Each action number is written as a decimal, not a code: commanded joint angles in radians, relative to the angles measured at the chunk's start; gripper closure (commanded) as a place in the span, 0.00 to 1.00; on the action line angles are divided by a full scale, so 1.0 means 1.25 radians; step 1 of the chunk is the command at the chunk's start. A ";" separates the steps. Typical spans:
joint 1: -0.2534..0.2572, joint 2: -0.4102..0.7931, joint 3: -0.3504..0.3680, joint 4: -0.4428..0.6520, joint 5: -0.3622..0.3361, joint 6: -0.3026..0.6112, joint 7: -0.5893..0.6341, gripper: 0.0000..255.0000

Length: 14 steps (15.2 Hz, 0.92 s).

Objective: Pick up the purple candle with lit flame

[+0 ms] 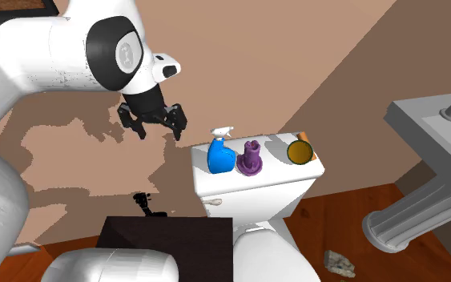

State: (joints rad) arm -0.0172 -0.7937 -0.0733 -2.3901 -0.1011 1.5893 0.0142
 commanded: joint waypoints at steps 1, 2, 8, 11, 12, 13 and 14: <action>0.000 0.000 0.000 0.000 0.000 0.000 0.000 0.00; -0.005 0.012 -0.014 -0.007 -0.010 0.020 -0.011 0.00; -0.036 0.105 -0.098 -0.027 -0.061 0.144 -0.078 0.00; -0.048 0.164 -0.141 -0.023 -0.079 0.207 -0.111 0.00; -0.052 0.186 -0.155 -0.020 -0.084 0.227 -0.122 0.00; -0.055 0.208 -0.169 -0.015 -0.088 0.248 -0.134 0.00; -0.058 0.231 -0.183 -0.010 -0.090 0.268 -0.145 0.00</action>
State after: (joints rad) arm -0.0869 -0.5390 -0.2840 -2.4109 -0.2102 1.8938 -0.1524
